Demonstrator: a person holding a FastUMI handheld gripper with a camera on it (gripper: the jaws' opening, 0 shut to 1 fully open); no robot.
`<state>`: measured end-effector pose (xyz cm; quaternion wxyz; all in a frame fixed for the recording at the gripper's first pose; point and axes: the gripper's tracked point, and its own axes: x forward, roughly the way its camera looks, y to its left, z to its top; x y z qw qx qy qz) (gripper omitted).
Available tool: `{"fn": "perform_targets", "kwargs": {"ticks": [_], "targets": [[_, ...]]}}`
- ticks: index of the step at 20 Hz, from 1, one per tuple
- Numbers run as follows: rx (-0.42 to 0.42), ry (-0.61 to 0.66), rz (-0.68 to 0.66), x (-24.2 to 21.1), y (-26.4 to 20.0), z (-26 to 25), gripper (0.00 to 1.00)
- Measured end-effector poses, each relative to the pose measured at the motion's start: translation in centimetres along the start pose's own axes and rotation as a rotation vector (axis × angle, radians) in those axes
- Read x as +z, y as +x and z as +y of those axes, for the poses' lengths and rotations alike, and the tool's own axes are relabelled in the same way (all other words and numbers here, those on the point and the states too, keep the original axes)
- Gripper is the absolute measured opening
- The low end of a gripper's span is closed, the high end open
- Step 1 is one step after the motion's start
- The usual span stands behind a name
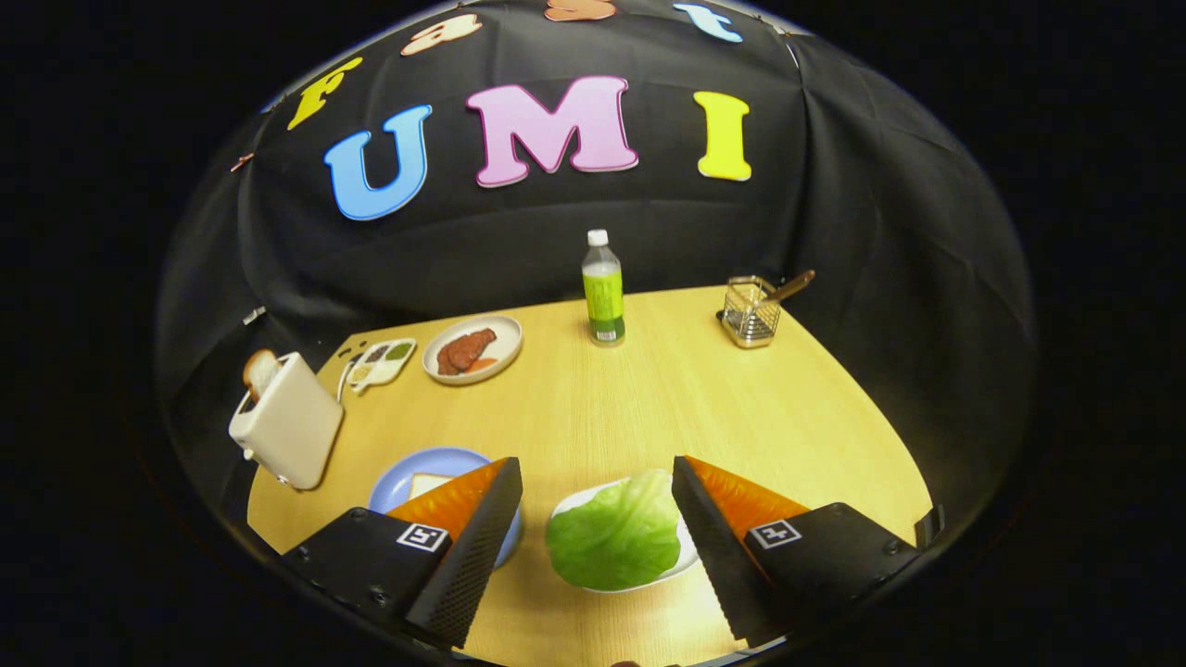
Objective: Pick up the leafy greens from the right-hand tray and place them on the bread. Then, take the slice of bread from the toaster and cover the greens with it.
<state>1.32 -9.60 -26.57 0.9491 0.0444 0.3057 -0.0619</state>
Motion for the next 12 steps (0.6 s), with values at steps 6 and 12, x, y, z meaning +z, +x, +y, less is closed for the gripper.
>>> {"fn": "perform_targets", "kwargs": {"ticks": [6,12], "targets": [[-0.018,-0.012,0.094,-5.6,4.6,-1.5,1.00],[-0.077,-0.019,0.194,-10.1,7.2,-3.1,1.00]]}}
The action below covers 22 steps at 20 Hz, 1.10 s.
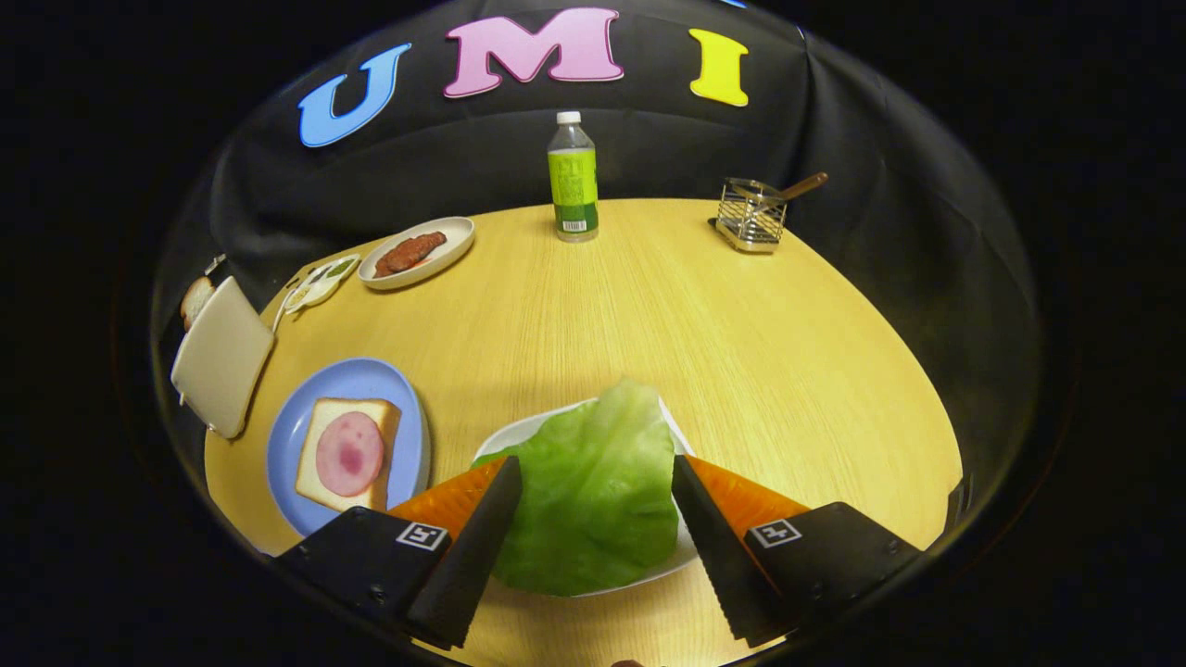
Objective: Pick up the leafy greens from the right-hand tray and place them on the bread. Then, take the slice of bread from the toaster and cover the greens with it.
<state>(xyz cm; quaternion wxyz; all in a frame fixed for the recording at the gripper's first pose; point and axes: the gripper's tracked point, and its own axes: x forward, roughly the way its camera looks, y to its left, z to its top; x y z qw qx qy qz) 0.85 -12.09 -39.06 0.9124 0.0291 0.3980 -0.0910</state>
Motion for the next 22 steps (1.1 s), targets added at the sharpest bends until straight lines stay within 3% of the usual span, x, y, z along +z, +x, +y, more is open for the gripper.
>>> {"fn": "perform_targets", "kwargs": {"ticks": [9,10,11,12,15,16,17,18,22], "targets": [[-0.002,-0.064,0.058,-1.4,1.0,1.3,0.97],[0.002,-0.070,0.063,-1.4,1.0,1.6,0.83],[0.010,-0.080,0.067,-1.5,1.0,1.9,0.77],[0.009,-0.096,0.068,-1.5,0.9,1.9,0.55],[0.044,-0.100,0.100,-1.5,1.0,2.1,0.52],[0.057,-0.093,0.108,-1.4,0.9,2.0,0.27],[0.059,-0.088,0.109,-1.2,0.9,1.6,0.26],[0.073,-0.075,0.128,-1.4,1.1,1.6,0.11],[0.164,-0.010,0.162,-1.0,1.0,2.0,0.06]]}}
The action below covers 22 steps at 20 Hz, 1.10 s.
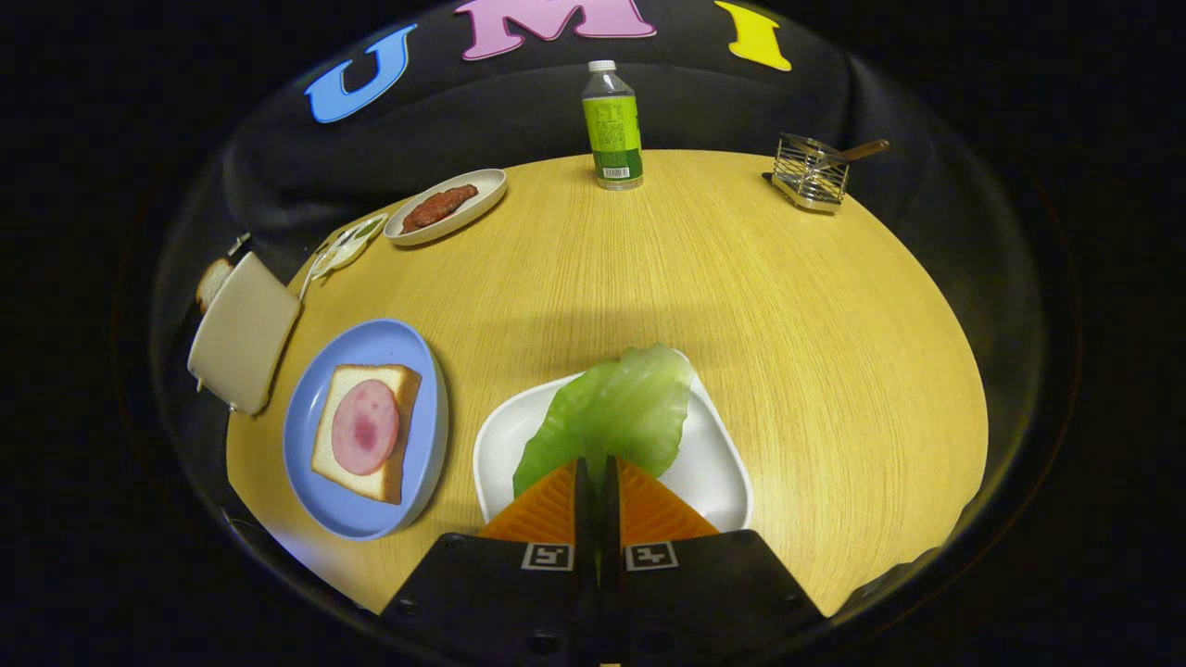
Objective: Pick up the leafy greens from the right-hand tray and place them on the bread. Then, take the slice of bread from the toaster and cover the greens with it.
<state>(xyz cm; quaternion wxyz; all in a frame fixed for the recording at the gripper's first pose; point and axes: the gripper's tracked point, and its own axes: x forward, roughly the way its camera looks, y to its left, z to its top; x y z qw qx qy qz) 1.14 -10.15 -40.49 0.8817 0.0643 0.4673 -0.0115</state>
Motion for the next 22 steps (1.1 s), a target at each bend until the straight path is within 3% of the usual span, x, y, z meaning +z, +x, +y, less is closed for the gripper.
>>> {"fn": "perform_targets", "kwargs": {"ticks": [9,16,22], "targets": [[0.003,-0.062,-0.115,5.7,-6.0,1.2,0.05],[0.133,-0.093,-0.139,7.9,-9.7,8.3,0.06],[0.238,-0.166,-0.083,7.3,-8.1,15.1,0.06]]}}
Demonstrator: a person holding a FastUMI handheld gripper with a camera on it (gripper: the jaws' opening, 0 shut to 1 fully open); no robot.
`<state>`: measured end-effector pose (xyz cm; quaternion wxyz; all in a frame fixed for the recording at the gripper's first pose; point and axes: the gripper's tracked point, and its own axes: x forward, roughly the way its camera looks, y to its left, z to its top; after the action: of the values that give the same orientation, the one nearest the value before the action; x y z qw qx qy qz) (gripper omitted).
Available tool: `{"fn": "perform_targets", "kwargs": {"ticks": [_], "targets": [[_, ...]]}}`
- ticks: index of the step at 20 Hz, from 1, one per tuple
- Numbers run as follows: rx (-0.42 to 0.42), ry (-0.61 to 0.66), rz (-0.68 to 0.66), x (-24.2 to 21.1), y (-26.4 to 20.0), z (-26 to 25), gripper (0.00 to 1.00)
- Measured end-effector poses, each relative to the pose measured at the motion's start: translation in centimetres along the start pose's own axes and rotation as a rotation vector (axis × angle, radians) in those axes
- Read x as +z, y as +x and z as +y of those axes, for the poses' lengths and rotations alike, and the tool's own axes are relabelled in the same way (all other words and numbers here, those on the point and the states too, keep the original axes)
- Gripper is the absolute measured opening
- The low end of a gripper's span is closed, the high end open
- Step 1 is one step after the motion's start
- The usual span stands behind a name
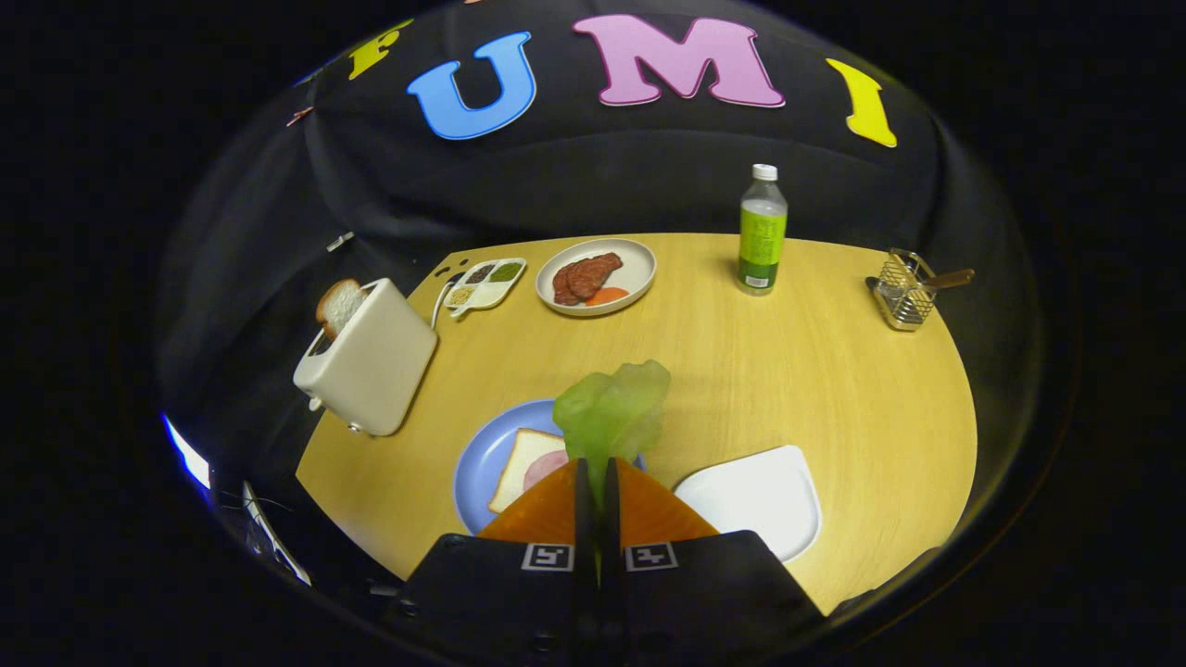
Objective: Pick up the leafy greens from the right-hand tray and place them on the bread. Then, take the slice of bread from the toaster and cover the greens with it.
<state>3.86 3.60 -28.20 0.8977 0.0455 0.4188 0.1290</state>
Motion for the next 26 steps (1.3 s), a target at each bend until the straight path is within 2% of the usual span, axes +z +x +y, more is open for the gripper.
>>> {"fn": "perform_targets", "kwargs": {"ticks": [6,13,15,16,18,19,20,21,22,24,26], "targets": [[0.024,-0.083,0.113,-3.0,4.2,3.6,0.06],[0.003,-0.122,0.146,-4.1,6.5,4.8,0.11],[-0.024,-0.140,0.147,-4.2,6.7,4.3,0.25],[-0.040,-0.145,0.148,-4.2,6.7,4.1,0.36],[-0.030,-0.150,0.150,-4.4,6.8,4.5,0.51],[-0.026,-0.157,0.148,-4.4,6.8,4.7,0.55],[-0.015,-0.163,0.143,-4.3,6.8,5.0,0.67],[-0.013,-0.171,0.132,-4.1,6.6,5.2,0.76],[-0.007,-0.178,0.120,-3.9,6.4,5.5,0.89],[0.006,-0.184,0.099,-3.5,5.9,6.1,1.00],[0.019,-0.178,0.076,-3.0,5.4,6.8,0.99]]}}
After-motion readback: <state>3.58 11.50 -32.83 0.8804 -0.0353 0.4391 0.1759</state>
